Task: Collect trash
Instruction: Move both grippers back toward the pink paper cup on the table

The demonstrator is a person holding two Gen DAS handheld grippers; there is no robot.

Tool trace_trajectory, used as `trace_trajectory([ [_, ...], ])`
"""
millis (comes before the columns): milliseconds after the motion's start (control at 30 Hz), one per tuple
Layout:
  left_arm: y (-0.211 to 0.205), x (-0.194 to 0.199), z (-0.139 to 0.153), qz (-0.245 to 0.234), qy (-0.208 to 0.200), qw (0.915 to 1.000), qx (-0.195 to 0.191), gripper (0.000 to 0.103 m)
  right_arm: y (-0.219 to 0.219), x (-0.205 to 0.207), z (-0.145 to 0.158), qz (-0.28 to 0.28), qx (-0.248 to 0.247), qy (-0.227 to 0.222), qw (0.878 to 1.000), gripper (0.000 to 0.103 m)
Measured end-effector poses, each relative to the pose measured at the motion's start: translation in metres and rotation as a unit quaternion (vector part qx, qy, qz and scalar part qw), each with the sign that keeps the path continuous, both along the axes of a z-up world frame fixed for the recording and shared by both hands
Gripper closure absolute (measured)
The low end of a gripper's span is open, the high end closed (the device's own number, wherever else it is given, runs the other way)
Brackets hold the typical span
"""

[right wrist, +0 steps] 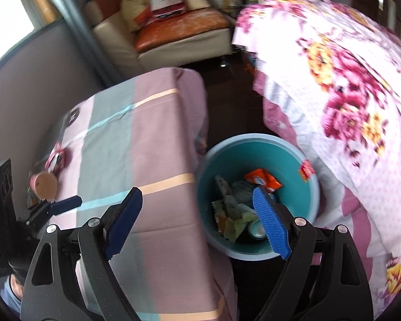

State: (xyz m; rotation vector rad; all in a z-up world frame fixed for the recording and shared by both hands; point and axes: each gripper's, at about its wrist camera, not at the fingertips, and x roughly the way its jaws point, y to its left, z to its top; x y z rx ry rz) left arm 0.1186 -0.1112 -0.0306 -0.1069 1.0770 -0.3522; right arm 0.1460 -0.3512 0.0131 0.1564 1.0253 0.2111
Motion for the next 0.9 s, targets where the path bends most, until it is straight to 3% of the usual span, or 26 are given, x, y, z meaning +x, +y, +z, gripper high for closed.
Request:
trace_trajectory([
  [200, 0.062, -0.020, 0.006, 0.045, -0.005, 0.9989, 0.009, 0.010, 0.061, 0.009, 0.005, 0.070, -0.032, 0.011, 0.997, 0.022],
  [467, 0.166, -0.055, 0.003, 0.135, -0.002, 0.9908, 0.012, 0.010, 0.164, 0.020, 0.014, 0.205, -0.077, 0.030, 0.975, 0.022],
  [600, 0.223, -0.077, -0.005, 0.194, 0.008, 0.9810, 0.007, 0.010, 0.223, 0.023, 0.015, 0.275, -0.102, 0.033, 0.955, 0.022],
  [767, 0.281, -0.097, -0.014, 0.253, 0.017, 0.9672, 0.001, 0.010, 0.289, 0.032, 0.014, 0.353, -0.097, 0.053, 0.929, 0.022],
  [900, 0.312, -0.104, -0.020, 0.283, 0.023, 0.9588, 0.000, 0.010, 0.350, 0.037, 0.009, 0.416, -0.123, 0.059, 0.899, 0.022],
])
